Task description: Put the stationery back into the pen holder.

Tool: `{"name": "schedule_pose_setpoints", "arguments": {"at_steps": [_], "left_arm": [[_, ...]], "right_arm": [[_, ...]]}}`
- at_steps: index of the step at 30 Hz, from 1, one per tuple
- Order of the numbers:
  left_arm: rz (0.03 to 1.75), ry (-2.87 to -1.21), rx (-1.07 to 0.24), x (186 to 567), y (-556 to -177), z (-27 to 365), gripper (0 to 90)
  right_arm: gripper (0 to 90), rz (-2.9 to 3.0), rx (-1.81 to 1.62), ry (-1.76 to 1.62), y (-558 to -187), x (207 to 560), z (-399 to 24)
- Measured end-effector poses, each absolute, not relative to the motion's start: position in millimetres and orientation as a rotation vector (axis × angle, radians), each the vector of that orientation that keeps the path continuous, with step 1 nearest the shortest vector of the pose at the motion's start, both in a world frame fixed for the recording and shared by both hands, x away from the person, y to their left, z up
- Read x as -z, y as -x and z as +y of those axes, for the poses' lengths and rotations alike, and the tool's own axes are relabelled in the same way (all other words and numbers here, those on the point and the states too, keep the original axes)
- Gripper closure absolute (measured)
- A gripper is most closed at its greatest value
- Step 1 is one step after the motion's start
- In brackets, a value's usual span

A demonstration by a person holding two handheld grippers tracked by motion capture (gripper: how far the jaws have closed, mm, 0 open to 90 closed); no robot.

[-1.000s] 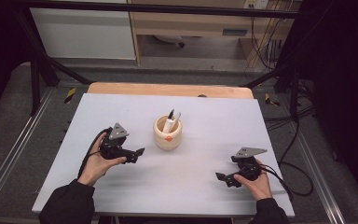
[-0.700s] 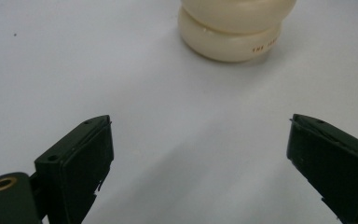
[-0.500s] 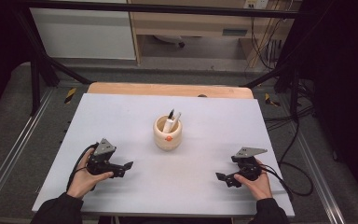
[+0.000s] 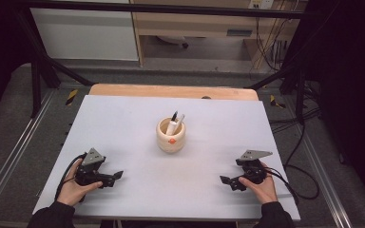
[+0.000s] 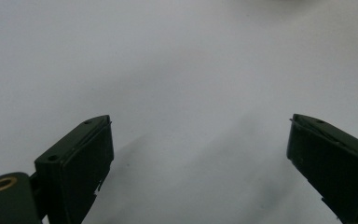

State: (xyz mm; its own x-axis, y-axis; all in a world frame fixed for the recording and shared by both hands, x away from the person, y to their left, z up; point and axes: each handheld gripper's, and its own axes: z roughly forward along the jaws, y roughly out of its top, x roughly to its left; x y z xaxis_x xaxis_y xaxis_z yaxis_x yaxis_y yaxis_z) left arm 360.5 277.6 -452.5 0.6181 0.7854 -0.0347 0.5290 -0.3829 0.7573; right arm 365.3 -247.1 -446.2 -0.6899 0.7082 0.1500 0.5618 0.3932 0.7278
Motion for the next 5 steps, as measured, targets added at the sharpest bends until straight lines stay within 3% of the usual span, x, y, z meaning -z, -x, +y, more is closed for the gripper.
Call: {"name": "schedule_pose_setpoints", "arguments": {"at_steps": [5], "left_arm": [[1.033,-2.067,-0.430,452.4,-358.9,282.2,7.2]], "right_arm": [[0.9,2.466,-1.168,-1.148,-365.3,447.5,-245.8]]}}
